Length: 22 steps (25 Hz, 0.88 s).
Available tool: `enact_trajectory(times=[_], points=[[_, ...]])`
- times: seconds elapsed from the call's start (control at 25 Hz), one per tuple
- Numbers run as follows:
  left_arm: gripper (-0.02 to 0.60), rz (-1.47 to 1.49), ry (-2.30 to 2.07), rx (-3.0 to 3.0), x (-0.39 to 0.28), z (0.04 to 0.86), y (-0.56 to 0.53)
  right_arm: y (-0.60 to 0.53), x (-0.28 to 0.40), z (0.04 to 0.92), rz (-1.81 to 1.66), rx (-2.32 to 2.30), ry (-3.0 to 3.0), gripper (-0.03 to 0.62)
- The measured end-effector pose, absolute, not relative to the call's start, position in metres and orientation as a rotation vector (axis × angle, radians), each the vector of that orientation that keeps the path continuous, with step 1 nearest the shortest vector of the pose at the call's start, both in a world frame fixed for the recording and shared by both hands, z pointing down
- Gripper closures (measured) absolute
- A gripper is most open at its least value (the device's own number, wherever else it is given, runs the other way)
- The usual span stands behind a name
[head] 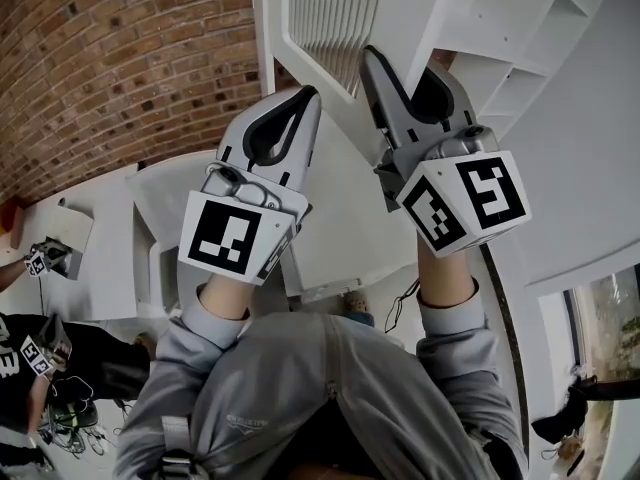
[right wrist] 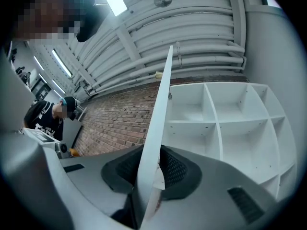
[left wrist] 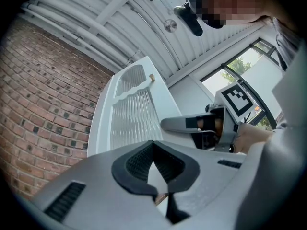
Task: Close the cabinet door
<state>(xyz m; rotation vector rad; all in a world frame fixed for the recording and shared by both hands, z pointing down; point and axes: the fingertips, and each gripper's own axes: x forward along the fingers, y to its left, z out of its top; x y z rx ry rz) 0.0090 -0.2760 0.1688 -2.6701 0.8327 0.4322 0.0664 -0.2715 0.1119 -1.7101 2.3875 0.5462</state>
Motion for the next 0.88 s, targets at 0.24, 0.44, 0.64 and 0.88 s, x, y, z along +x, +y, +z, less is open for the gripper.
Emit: enact_trajectory(times=[0.24,0.44,0.64,0.88], points=[[0.575,0.426,0.84,-2.668,0.049,0.168,-0.285,-0.283,0.105,0.11,0.52,-1.645,2.418,0.488],[0.575,0.433,0.872,-2.662,0.08,0.168,-0.296,-0.298,0.136,0.111,0.48,-1.563,2.462,0.488],[0.575,0.44,0.913,-2.657,0.102,0.168,-0.31,-0.311,0.154,0.112,0.476,-1.461,2.501,0.487],[0.575,0.407,0.959,-2.631,0.126,0.171,-0.329,-0.333,0.178,0.113,0.47,-1.391,2.53,0.48]])
